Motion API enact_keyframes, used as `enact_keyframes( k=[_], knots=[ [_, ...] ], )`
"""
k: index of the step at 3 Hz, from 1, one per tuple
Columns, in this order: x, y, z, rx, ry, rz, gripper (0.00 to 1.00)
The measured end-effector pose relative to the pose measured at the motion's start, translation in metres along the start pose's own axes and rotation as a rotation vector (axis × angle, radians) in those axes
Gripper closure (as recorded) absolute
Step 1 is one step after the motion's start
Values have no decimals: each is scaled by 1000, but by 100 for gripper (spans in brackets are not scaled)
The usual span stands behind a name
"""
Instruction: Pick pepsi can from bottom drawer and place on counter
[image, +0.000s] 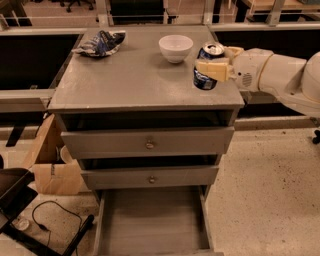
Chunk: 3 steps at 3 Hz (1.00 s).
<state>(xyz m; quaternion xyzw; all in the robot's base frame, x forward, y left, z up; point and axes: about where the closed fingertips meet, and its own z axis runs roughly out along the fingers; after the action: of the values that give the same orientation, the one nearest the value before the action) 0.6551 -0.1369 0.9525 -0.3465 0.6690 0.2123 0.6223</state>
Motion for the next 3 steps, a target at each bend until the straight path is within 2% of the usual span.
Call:
enact_keyframes(
  k=[1, 2, 3],
  knots=[
    [5, -24, 23, 29, -35, 64, 100],
    [45, -31, 53, 35, -46, 154, 100],
    [58, -28, 69, 38, -16, 174, 98]
  ],
)
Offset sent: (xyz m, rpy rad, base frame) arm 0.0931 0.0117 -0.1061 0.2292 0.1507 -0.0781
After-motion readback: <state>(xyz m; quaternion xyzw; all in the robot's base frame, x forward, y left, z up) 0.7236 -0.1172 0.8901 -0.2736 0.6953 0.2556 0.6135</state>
